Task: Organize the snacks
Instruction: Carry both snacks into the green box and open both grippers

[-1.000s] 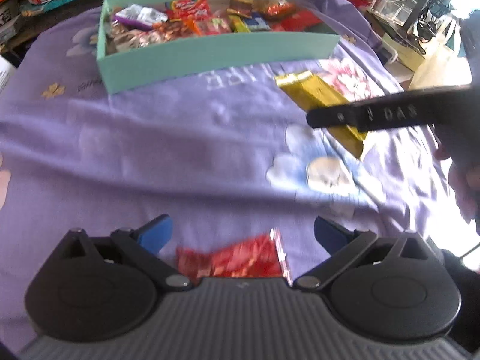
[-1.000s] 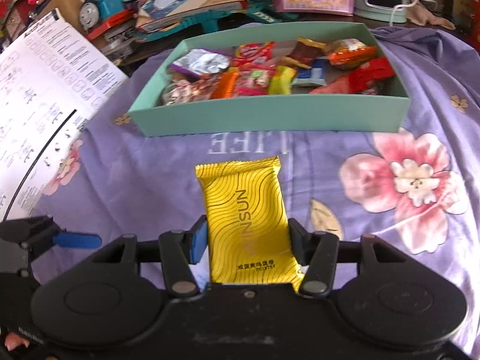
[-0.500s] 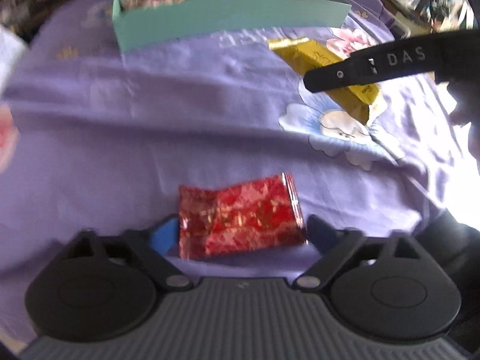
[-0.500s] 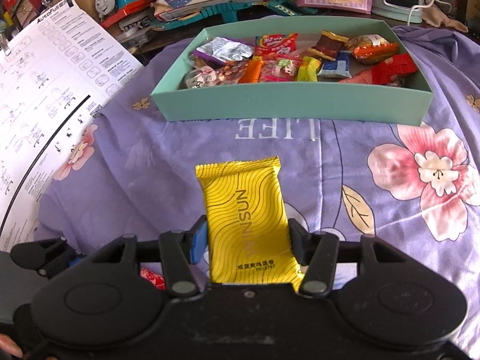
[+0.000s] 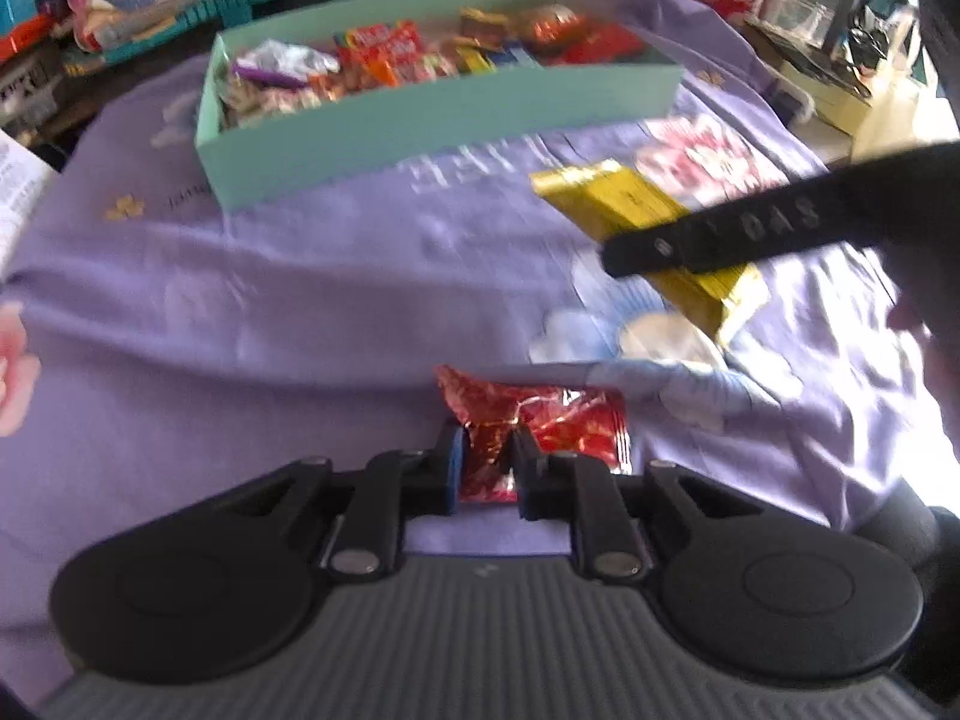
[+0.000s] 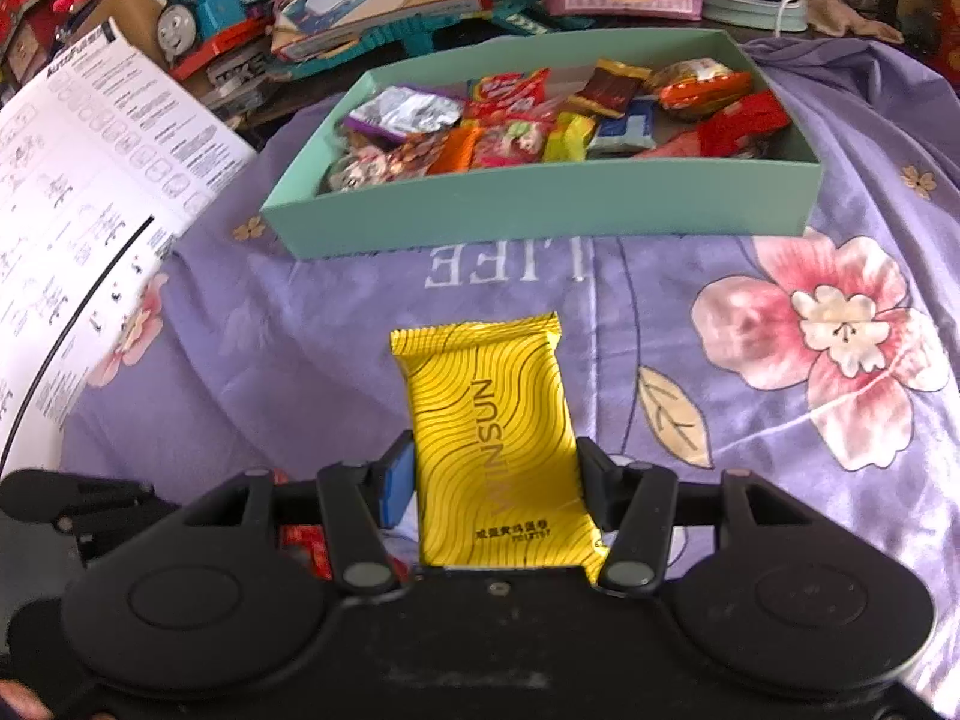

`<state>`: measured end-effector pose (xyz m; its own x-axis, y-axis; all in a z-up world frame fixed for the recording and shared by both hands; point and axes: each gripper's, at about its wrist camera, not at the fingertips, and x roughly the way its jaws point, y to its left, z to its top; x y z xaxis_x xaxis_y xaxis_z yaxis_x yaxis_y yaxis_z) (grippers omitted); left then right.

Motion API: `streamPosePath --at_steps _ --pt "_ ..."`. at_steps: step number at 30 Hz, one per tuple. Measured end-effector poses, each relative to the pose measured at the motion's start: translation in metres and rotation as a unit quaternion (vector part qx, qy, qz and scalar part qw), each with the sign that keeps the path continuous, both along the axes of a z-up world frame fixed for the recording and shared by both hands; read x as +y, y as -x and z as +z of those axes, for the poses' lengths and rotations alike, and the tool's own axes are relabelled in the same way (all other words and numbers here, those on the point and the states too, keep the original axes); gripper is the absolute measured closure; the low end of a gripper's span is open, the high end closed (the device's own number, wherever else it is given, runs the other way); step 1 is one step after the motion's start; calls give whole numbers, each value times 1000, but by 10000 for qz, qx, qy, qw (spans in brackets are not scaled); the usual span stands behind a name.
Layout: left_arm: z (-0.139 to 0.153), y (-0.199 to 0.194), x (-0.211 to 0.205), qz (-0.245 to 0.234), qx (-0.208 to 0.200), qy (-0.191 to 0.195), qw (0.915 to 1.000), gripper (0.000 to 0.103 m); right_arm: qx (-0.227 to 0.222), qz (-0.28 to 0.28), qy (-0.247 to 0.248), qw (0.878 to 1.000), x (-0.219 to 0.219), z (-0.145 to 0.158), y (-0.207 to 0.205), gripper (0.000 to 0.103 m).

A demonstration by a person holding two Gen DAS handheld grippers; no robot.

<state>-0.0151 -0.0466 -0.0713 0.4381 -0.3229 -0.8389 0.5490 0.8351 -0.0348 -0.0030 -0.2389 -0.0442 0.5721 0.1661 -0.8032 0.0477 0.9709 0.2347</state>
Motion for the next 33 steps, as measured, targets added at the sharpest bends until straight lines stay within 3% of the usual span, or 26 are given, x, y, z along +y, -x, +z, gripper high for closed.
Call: streamPosePath --at_steps 8,16,25,33 --pt "25 -37 1 376 -483 197 9979 89 -69 -280 57 9996 -17 4 0 49" --pt "35 -61 -5 555 -403 381 9969 89 -110 -486 60 9987 -28 7 0 49" --pt "72 -81 -18 572 -638 685 9940 89 -462 -587 152 9971 -45 42 -19 49" --pt "107 -143 -37 767 -794 909 9897 88 -735 -842 168 9936 -74 72 -60 49"
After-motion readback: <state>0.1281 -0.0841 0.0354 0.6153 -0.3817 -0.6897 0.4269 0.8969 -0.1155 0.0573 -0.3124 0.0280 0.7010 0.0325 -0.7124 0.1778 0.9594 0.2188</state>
